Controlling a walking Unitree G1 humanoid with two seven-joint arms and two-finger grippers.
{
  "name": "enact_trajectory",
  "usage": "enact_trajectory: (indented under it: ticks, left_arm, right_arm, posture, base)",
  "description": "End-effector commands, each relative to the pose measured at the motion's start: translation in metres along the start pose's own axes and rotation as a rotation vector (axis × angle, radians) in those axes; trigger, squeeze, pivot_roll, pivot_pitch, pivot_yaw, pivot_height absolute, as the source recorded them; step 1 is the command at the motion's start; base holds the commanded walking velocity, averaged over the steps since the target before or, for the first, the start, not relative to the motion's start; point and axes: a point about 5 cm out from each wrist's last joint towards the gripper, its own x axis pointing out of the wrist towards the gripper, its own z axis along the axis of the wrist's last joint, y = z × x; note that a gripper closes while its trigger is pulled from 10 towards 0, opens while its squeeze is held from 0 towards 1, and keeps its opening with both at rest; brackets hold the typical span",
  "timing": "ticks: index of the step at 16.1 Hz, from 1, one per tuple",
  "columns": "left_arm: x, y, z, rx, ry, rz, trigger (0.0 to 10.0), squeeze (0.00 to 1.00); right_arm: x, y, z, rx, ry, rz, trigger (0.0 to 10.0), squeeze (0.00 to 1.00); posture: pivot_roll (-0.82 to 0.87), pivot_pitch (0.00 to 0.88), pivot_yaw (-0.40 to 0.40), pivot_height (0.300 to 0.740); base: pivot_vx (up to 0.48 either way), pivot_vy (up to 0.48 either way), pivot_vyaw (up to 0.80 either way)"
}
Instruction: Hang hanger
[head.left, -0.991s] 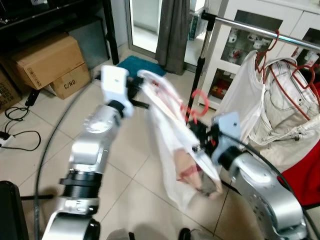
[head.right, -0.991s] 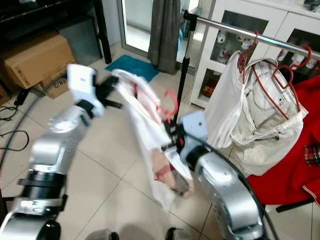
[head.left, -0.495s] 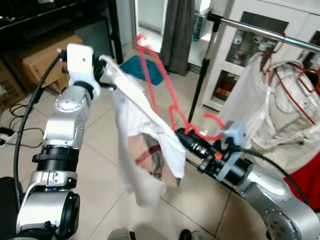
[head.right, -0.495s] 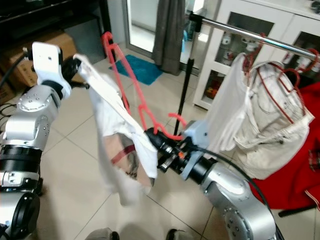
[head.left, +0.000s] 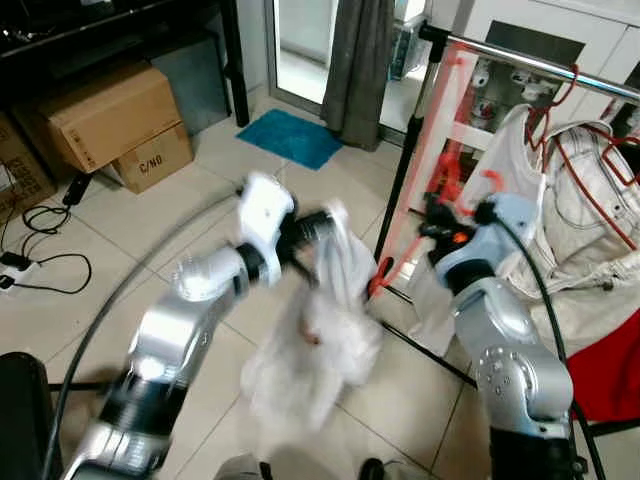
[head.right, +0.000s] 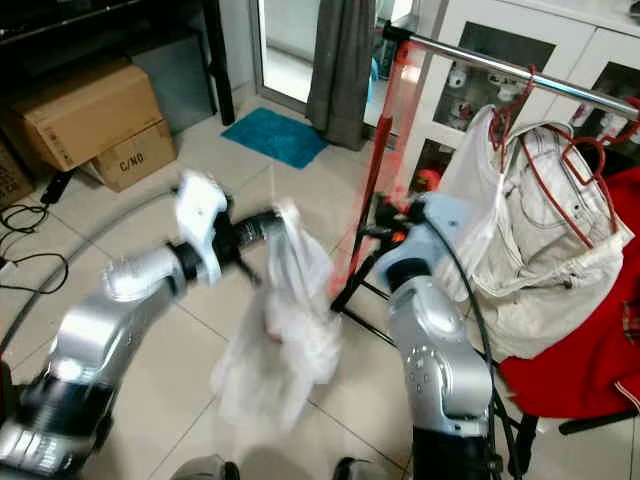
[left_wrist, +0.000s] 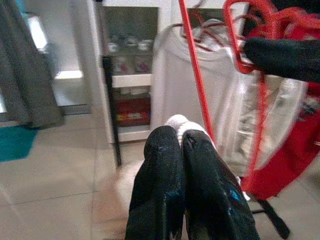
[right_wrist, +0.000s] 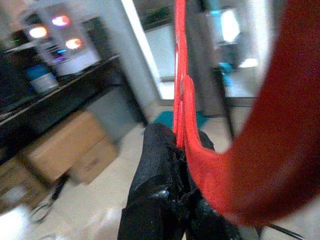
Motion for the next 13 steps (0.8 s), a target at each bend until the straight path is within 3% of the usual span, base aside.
enact_trajectory:
  ticks: [1,2,3,4,5,6,7,9,13]
  left_arm:
    - [-0.003,-0.002,0.017,0.032,-0.055,-0.022,0.0,0.0]
    - [-0.014,0.004,0.014,0.015,-0.051,0.071,0.0,0.0]
    - [-0.022,0.01,0.012,-0.002,-0.041,0.147,0.0,0.0]
    - [-0.031,0.02,0.004,-0.016,-0.012,0.261,7.9,0.0]
    - [-0.036,0.024,-0.001,-0.022,0.008,0.321,7.9,0.0]
    - [-0.043,0.029,-0.008,-0.031,0.037,0.394,10.0,0.0]
    - [-0.053,0.032,-0.018,-0.04,0.069,0.466,10.0,0.0]
    - [-0.058,0.027,-0.024,-0.07,0.074,0.517,10.0,0.0]
    - [-0.066,0.013,-0.031,-0.094,0.092,0.536,10.0,0.0]
  right_arm:
    - [0.002,-0.005,0.002,-0.009,-0.02,-0.04,0.0,0.0]
    - [0.002,-0.014,0.0,-0.122,0.002,-0.093,7.7,0.0]
    - [0.0,-0.016,-0.006,-0.202,0.038,-0.075,10.0,0.0]
    - [-0.008,-0.018,-0.013,-0.234,0.087,-0.053,10.0,0.0]
    - [-0.012,-0.019,-0.017,-0.237,0.115,-0.053,10.0,0.0]
    - [-0.02,-0.021,-0.019,-0.229,0.13,-0.052,10.0,0.0]
    - [-0.036,-0.023,-0.024,-0.242,0.144,-0.046,10.0,0.0]
    - [-0.049,-0.024,-0.035,-0.254,0.181,-0.052,10.0,0.0]
    - [-0.046,-0.024,-0.036,-0.28,0.194,-0.063,10.0,0.0]
  posture:
    - [0.05,0.04,-0.009,0.74]
    - [0.05,0.041,-0.004,0.74]
    - [0.05,0.04,0.006,0.74]
    - [0.04,0.036,0.023,0.74]
    - [0.04,0.036,0.023,0.74]
    - [0.03,0.042,0.025,0.74]
    - [0.03,0.055,0.011,0.74]
    - [0.04,0.065,-0.007,0.74]
    - [0.04,0.076,-0.032,0.74]
  base:
    - [0.0,0.0,0.0]
    - [0.0,0.0,0.0]
    - [0.0,0.0,0.0]
    - [0.0,0.0,0.0]
    - [0.0,0.0,0.0]
    - [0.0,0.0,-0.8]
    - [0.0,0.0,-0.8]
    - [0.0,0.0,-0.8]
    - [0.0,0.0,-0.8]
